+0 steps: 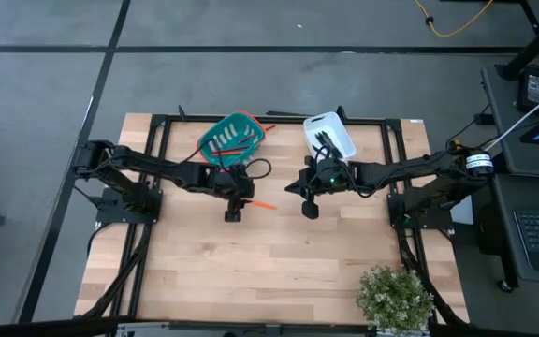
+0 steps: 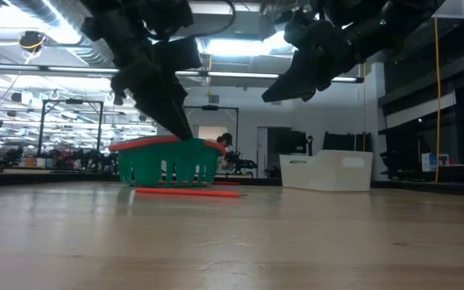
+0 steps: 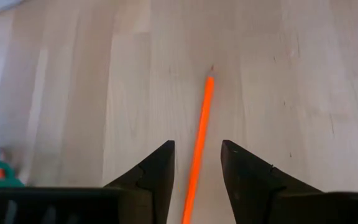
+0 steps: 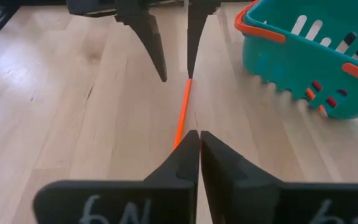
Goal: Sort pens & pencils
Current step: Put the orange pencil into the blue bin
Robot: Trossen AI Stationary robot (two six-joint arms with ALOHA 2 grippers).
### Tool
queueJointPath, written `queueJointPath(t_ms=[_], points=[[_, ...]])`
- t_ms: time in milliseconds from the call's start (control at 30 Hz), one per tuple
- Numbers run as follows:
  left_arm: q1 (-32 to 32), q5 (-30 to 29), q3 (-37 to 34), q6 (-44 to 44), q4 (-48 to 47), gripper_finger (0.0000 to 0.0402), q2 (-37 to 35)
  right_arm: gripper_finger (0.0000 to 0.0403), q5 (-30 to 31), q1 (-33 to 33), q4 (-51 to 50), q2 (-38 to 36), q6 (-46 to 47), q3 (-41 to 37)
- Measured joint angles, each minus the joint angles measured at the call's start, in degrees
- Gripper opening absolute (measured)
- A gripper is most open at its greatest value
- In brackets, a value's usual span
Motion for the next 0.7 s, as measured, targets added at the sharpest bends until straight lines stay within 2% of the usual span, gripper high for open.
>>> queueJointPath(t_ms=[300, 467, 600, 700], points=[[0.91, -0.12, 8.38, 3.97, -12.23, 0.0126, 9.64, 0.0018, 0.00, 0.00, -1.17, 0.00, 0.04, 0.00], [1.81, 0.43, 11.00, 7.84, -13.42, 0.0126, 13.05, 0.0018, -0.02, 0.00, -1.50, 0.02, -0.04, 0.00], [2.89, 5.82, 11.80, 9.70, -13.32, 0.0126, 14.57, 0.0018, -0.02, 0.00, -1.66, 0.02, -0.17, 0.00], [3.74, 6.39, 11.80, 10.01, -13.35, 0.0126, 15.56, 0.0018, -0.02, 0.00, -2.07, 0.02, -0.19, 0.00]])
